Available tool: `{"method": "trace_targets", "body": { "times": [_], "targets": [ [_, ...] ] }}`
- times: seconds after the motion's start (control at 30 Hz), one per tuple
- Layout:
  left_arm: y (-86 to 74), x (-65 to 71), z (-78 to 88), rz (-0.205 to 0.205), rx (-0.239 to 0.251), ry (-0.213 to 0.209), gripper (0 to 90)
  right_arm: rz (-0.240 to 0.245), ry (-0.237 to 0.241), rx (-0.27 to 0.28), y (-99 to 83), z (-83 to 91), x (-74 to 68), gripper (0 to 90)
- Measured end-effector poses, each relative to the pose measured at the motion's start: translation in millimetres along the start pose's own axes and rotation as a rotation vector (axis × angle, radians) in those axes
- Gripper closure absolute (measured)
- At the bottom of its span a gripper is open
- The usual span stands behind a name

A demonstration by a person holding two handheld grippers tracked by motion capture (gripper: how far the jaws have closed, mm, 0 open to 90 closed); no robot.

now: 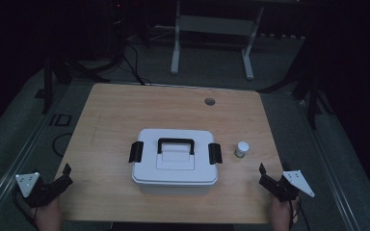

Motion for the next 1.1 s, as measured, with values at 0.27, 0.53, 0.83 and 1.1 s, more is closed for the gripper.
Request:
{"method": "trace_targets", "body": {
  "times": [0.27, 0.53, 0.83, 1.1],
  "targets": [
    [-9.2, 4.4, -8.8, -0.082, -0.123, -0.287, 0.0, -0.007, 0.010, -0.001, 0.0, 0.2, 0.0, 12.5],
    [-20.3, 9.0, -4.1, -0.201, -0.244, -0.502, 0.0, -0.008, 0.025, -0.004, -0.1, 0.1, -1.4, 12.5],
    [-21.1, 11.7, 10.2, -0.421, -0.418, -0.607, 0.0, -0.008, 0.040, -0.010, -0.7, -0.5, -3.0, 12.5],
    [-13.6, 3.4, 27.8, -0.672, -0.636, -0.641, 0.0, -0.009, 0.053, -0.015, -1.1, -0.8, -4.1, 12.5]
  ]
}}
Point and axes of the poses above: each handheld gripper's, and its own axes: z roughly backward along the jaws, y roughly out of its top, x roughly to its right, the point moved 8 cm from there along -z, roughly forward along the jaws, and after that the axes turned 6 degrees about -z, right-handed, at the moved point
